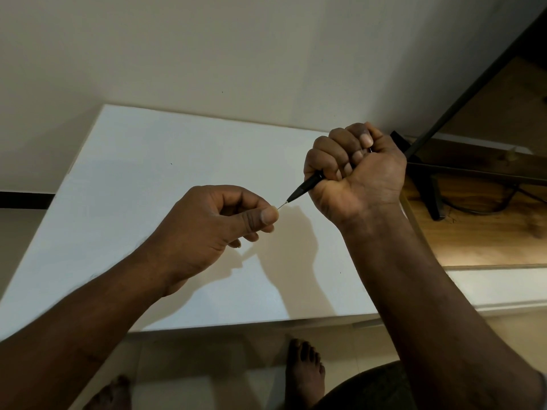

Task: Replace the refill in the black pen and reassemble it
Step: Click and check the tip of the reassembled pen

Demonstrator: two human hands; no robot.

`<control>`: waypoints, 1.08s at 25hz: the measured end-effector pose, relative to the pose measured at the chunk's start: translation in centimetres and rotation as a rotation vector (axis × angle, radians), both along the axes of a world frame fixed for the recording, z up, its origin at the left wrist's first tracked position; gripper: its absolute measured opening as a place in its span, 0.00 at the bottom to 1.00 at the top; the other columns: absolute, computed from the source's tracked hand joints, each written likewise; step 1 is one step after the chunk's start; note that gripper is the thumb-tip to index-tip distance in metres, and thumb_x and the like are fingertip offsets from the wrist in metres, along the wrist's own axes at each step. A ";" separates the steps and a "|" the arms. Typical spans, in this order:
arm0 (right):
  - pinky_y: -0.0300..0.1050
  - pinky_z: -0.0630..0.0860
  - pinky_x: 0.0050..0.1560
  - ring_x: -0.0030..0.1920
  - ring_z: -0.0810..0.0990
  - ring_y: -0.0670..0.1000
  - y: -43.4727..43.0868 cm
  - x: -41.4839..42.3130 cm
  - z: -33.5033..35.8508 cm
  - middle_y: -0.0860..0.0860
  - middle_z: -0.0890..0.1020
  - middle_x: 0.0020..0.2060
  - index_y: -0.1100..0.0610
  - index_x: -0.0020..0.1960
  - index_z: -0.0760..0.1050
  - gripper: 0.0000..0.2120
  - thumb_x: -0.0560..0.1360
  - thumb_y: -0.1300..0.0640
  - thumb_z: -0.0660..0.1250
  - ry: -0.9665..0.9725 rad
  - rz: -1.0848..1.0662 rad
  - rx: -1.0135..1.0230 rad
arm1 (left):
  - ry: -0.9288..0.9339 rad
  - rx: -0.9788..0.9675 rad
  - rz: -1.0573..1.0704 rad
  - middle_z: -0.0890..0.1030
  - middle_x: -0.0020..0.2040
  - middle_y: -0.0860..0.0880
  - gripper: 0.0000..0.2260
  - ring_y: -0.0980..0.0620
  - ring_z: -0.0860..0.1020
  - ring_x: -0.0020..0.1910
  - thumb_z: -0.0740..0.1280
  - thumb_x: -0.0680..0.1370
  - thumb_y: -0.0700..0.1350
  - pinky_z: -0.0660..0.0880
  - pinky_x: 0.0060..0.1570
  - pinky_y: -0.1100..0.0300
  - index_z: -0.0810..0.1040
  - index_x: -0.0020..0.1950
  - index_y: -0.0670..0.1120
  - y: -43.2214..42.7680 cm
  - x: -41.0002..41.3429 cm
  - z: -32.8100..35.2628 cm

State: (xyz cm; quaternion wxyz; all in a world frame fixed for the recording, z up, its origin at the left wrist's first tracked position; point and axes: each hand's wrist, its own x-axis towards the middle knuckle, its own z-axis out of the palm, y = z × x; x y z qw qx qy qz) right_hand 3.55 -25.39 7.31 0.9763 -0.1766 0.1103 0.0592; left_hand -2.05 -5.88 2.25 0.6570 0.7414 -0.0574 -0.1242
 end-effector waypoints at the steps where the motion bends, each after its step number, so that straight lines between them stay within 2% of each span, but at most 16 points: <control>1: 0.38 0.51 0.25 0.21 0.56 0.45 0.0 0.0 0.0 0.46 0.60 0.24 0.54 0.30 0.64 0.21 0.82 0.54 0.54 0.002 0.002 -0.001 | 0.001 -0.001 0.002 0.90 0.44 0.54 0.17 0.57 0.86 0.41 0.72 0.67 0.65 0.77 0.41 0.59 0.87 0.48 0.57 0.0 0.0 0.0; 27: 0.38 0.51 0.25 0.21 0.56 0.46 1.1 -0.6 -0.7 0.46 0.60 0.24 0.53 0.30 0.64 0.19 0.80 0.52 0.57 0.022 0.030 -0.004 | -0.053 0.066 0.075 0.89 0.41 0.56 0.17 0.55 0.86 0.41 0.71 0.66 0.67 0.76 0.40 0.60 0.86 0.45 0.57 -0.6 -0.2 0.0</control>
